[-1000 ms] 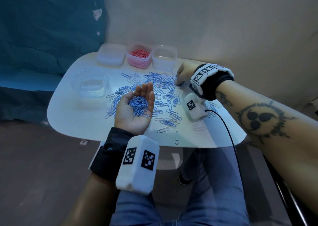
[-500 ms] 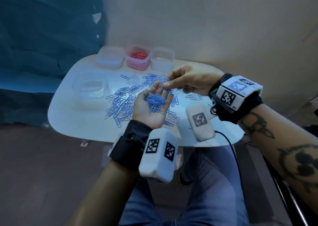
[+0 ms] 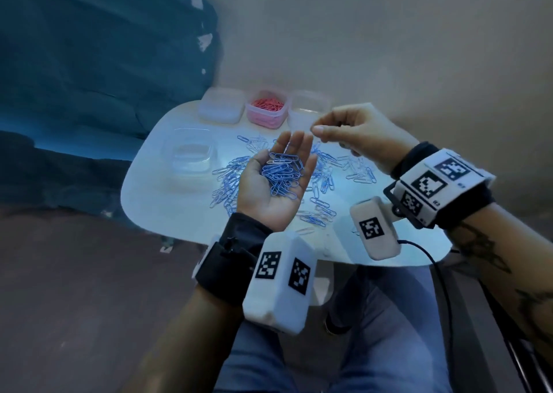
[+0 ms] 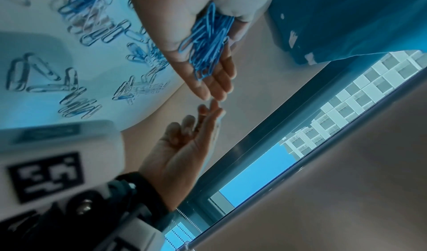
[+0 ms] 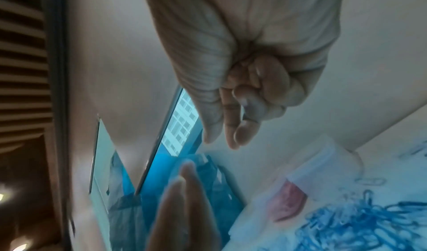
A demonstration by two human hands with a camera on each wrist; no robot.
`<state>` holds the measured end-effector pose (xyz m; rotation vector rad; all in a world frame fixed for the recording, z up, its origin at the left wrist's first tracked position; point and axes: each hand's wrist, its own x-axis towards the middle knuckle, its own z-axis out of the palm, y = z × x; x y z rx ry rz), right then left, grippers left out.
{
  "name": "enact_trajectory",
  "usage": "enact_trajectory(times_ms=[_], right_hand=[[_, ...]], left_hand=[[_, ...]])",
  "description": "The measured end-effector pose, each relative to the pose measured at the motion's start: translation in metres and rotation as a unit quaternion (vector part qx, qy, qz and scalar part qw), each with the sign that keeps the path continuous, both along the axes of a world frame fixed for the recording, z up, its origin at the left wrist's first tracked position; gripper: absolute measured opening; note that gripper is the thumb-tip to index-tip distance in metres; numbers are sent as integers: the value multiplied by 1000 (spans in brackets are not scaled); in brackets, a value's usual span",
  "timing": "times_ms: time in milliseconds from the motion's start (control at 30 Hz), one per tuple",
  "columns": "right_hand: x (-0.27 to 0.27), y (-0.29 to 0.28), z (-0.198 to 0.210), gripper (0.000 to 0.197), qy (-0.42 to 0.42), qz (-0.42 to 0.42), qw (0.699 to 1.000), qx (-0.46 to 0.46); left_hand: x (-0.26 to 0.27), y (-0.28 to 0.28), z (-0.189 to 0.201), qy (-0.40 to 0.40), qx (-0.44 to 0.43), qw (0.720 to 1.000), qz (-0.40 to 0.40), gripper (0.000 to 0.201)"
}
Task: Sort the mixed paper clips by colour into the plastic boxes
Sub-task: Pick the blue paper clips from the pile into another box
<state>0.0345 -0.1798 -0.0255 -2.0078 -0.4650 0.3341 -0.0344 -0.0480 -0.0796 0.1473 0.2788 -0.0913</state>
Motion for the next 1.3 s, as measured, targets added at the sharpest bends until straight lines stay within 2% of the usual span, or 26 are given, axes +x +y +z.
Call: enact_trajectory(times_ms=[67,167,267,367,533,633,800,900,1000,1067,1167,1233,1300], right_hand=[[-2,13,-1,10,-42,8,999,4],[-10,31,0,7,-148,16,988,36],[-23,42,2,3,-209,81,972,-69],[-29,42,-1,14,-218,120,947,-201],[-33,40,1,13,-190,114,942,-253],[-35,39,3,3,-160,106,946,-262],[-35,33,5,7,-159,77,957,-228],[-30,28,10,5,-184,35,961,-205],[-29,24,16,7,-173,42,963,-200],[-32,23,21,9,-163,73,961,-212],[-38,22,25,8,-174,129,935,-281],[-39,22,25,12,-187,135,924,-305],[-39,23,23,14,-192,133,918,-320]], left_hand=[[-3,8,4,0,31,1000,4,39],[-6,14,6,12,56,998,11,40],[-8,10,2,32,53,998,16,40],[-10,4,0,45,44,998,10,41],[-13,-4,-1,47,48,998,-9,41],[-16,-7,-2,47,56,997,-21,42],[-18,-10,0,21,26,999,-28,50],[-17,-12,2,6,26,999,-39,39],[-17,-14,4,9,47,998,-41,36],[-18,-14,6,13,46,998,-40,39],[-20,-14,8,11,35,998,-45,53],[-22,-15,11,4,45,998,-47,68],[-23,-16,13,1,47,998,-47,73]])
